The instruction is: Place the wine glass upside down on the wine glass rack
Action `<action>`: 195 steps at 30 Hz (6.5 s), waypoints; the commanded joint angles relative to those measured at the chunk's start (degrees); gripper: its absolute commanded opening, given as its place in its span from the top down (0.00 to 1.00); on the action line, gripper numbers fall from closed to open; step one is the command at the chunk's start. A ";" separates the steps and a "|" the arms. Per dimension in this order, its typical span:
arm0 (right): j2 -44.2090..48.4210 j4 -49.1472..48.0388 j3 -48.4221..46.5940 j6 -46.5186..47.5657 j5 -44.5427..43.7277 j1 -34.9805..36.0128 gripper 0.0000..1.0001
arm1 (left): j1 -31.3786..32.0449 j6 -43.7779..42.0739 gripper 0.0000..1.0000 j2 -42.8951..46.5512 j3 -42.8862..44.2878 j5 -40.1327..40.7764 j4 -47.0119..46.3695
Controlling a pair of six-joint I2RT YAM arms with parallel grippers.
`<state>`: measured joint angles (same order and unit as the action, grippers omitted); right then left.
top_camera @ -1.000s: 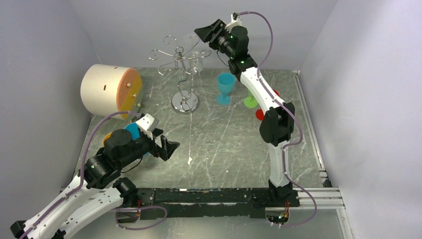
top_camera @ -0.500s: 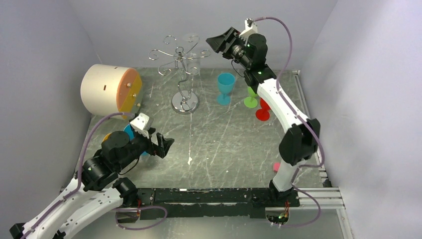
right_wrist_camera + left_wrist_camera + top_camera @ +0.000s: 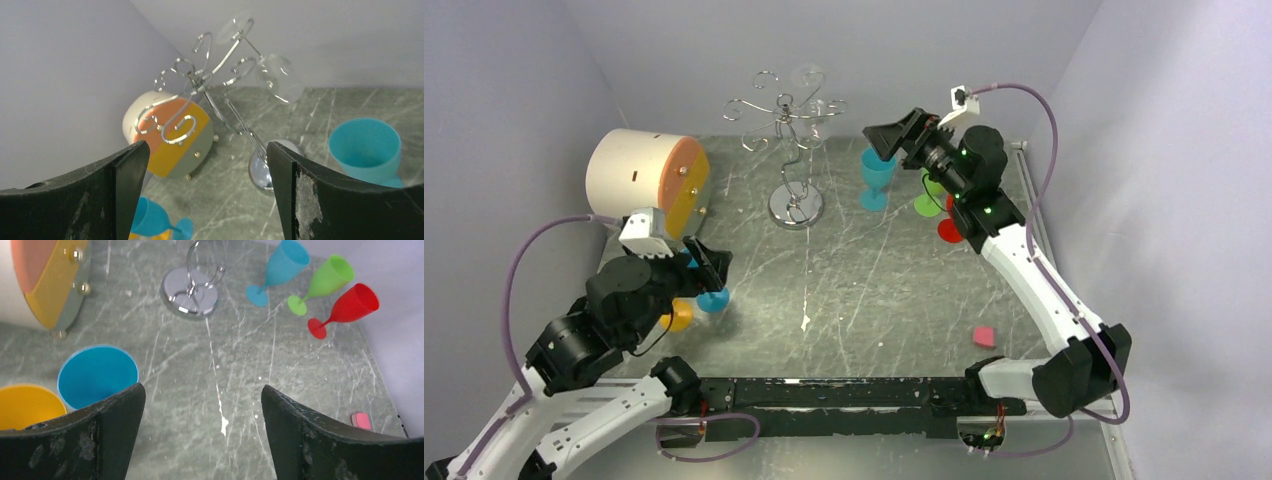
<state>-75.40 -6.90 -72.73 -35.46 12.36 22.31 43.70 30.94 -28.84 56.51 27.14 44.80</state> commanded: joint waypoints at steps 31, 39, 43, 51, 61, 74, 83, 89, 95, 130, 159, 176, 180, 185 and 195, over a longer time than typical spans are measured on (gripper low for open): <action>16.33 4.57 16.25 3.64 6.17 0.11 0.04 | -18.48 -6.05 0.52 -29.84 0.27 -7.29 1.86; 16.14 3.83 17.26 3.56 6.50 0.11 0.04 | -18.48 -5.81 0.64 -31.90 0.03 -9.37 1.84; 15.85 3.99 17.13 4.04 5.72 0.10 0.04 | -18.48 -5.21 0.64 -33.75 1.26 -7.01 3.90; 15.42 2.88 17.53 3.72 5.85 0.07 0.04 | -18.48 -5.43 0.75 -34.71 1.85 -5.11 4.66; 15.43 4.76 17.38 7.46 -0.12 0.03 0.04 | -18.48 -8.10 0.93 -32.10 3.98 -10.07 4.63; 15.79 -4.50 20.96 18.91 -3.16 0.02 0.04 | -18.48 -11.73 0.93 -19.90 5.85 -29.33 -0.93; 15.09 -21.28 28.15 31.86 14.10 1.11 0.04 | -18.48 -10.99 0.93 -13.91 6.20 -41.80 -5.43; 12.59 -18.14 31.05 59.71 11.21 16.79 0.15 | -18.48 -12.23 0.93 -14.42 11.72 -42.60 -1.89; 9.47 -21.84 35.55 76.05 4.70 29.58 0.13 | -18.49 -14.04 0.93 -15.17 16.00 -43.72 3.48; 9.20 -21.74 39.33 111.88 4.08 41.31 0.64 | -18.48 -14.16 0.93 -13.32 14.62 -55.38 4.69; 4.86 -17.74 37.94 114.73 -1.20 46.87 1.00 | -18.48 -13.33 0.51 -13.59 15.37 -50.13 1.18; 6.42 -20.60 37.47 82.69 1.57 46.81 1.00 | -18.48 -13.01 0.01 -3.78 12.18 -36.31 -6.92; 8.20 -22.59 35.75 71.84 -0.81 46.24 1.00 | -18.48 -14.13 0.01 -0.80 9.30 -32.53 -8.42; 10.56 -18.26 30.10 60.55 -5.34 45.96 1.00 | -18.48 -14.88 0.01 1.64 5.07 -30.58 -10.05; 12.53 -4.45 16.00 47.74 -8.09 45.62 1.00 | -18.48 -15.26 0.01 2.74 -5.37 -28.60 -13.87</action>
<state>-63.05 -19.09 -51.00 19.44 5.52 68.20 25.47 16.25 -26.50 54.33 -3.22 34.87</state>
